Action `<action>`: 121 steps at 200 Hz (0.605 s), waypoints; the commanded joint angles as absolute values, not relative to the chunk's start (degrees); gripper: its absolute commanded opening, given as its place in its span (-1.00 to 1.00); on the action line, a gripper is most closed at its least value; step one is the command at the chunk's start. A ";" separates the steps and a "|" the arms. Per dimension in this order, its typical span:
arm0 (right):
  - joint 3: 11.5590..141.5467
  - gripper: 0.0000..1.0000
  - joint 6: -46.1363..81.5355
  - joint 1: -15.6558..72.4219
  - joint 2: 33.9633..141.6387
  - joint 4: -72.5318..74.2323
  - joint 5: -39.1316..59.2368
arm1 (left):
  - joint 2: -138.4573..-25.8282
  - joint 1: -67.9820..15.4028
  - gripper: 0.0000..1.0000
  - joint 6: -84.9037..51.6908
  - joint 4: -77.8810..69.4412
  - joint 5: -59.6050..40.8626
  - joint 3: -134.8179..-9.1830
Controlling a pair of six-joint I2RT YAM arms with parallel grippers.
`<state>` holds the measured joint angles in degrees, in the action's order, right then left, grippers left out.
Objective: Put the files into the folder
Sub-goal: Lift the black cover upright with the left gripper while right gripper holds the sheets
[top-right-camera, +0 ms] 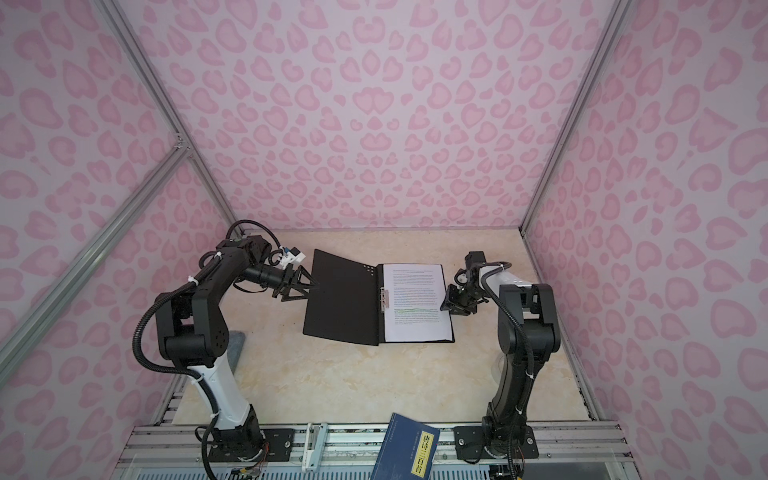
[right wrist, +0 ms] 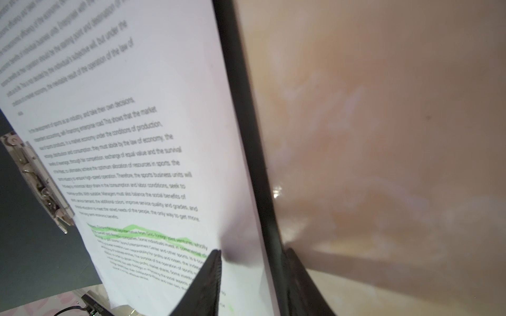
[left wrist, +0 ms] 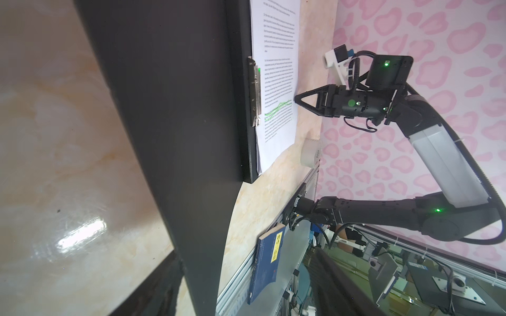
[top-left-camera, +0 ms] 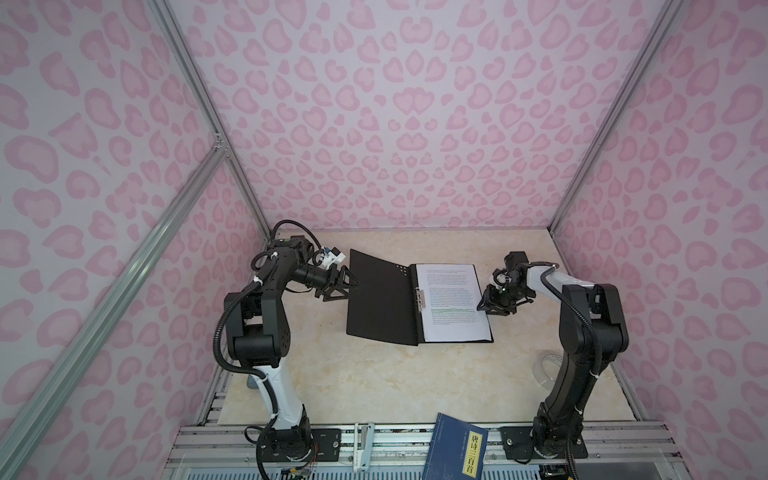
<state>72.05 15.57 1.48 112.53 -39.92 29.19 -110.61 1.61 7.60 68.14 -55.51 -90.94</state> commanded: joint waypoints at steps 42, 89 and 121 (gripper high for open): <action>72.30 -0.17 14.65 1.15 114.56 -43.94 24.40 | -109.38 1.14 0.52 9.05 70.66 -62.93 -91.40; 73.96 -0.16 14.41 0.18 114.00 -44.91 24.73 | -110.14 1.10 0.55 10.17 71.74 -63.63 -93.60; 75.17 -0.16 14.50 0.00 113.73 -45.48 24.79 | -111.60 0.75 0.55 10.91 73.69 -65.07 -96.26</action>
